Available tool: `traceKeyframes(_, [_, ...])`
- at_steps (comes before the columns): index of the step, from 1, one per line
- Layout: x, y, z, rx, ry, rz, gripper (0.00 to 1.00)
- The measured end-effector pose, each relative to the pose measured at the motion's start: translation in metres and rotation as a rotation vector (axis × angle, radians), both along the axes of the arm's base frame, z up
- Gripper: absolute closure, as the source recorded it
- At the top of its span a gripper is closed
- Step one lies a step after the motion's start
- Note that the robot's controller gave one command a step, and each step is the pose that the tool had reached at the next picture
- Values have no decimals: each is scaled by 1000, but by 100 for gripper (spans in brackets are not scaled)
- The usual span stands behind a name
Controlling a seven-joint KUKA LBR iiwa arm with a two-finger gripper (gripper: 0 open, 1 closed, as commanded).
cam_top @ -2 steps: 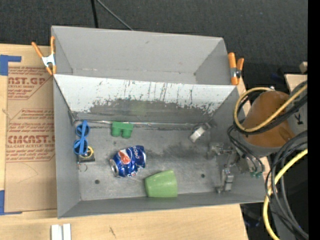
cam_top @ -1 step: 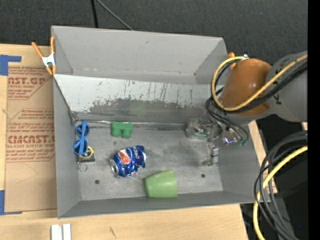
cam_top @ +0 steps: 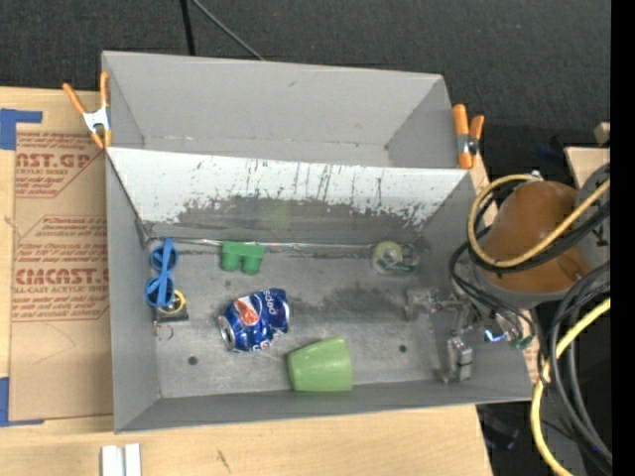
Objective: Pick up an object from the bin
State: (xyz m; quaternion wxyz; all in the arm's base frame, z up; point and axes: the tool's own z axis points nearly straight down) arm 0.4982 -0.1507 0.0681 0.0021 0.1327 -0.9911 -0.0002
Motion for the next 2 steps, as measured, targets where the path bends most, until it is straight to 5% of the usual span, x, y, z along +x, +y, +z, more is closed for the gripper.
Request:
traceKeyframes(1, [59, 35, 6, 2, -10, -26, 0])
traceKeyframes(2, [85, 112, 20, 5, -9, -66, 0])
